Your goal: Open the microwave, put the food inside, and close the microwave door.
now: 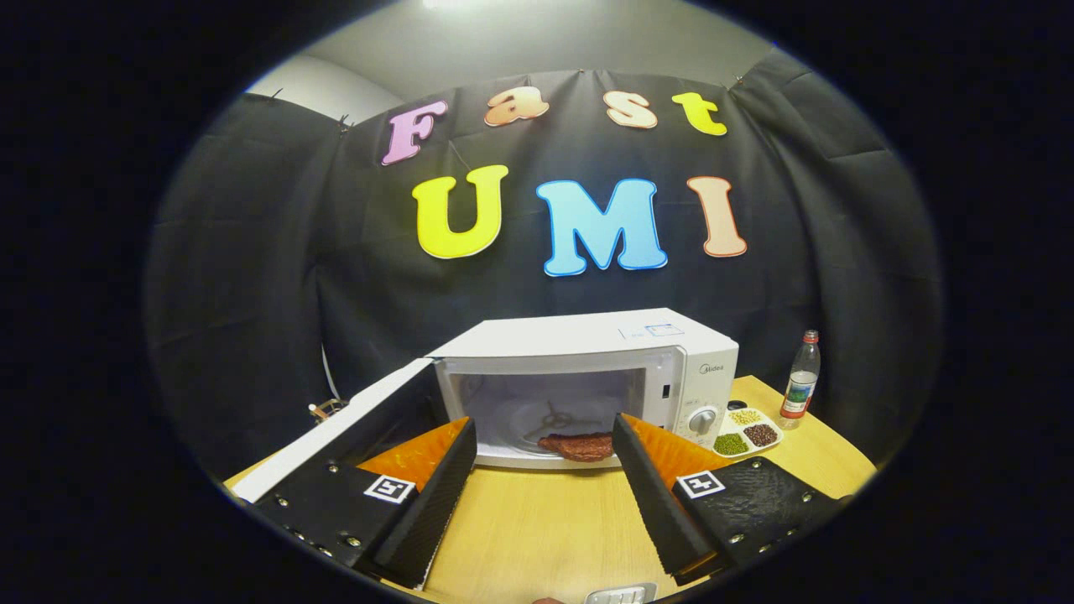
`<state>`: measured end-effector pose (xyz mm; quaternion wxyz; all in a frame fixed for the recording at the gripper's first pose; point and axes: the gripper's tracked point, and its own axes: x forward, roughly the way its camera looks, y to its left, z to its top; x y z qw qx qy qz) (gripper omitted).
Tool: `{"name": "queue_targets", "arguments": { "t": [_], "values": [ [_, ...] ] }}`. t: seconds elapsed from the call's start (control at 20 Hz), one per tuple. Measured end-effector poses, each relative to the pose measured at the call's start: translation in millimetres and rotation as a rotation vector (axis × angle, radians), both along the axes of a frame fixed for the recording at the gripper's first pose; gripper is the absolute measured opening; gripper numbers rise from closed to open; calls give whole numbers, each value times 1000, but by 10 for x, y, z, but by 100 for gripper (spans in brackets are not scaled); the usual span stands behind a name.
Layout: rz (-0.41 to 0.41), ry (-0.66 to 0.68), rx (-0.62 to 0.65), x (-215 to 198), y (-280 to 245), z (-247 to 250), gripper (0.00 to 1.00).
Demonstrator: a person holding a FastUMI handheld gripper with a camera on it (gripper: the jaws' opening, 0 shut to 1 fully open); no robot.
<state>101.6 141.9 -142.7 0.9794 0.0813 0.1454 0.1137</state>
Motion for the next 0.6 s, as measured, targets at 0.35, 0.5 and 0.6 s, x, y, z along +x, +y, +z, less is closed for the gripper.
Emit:
{"name": "queue_targets", "arguments": {
  "t": [0.35,0.5,0.6],
  "values": [
    [128,-51,87,-666,589,472,98],
    [210,-69,112,-910,973,604,98],
    [268,-85,107,-1036,1225,673,98]
  ]
}}
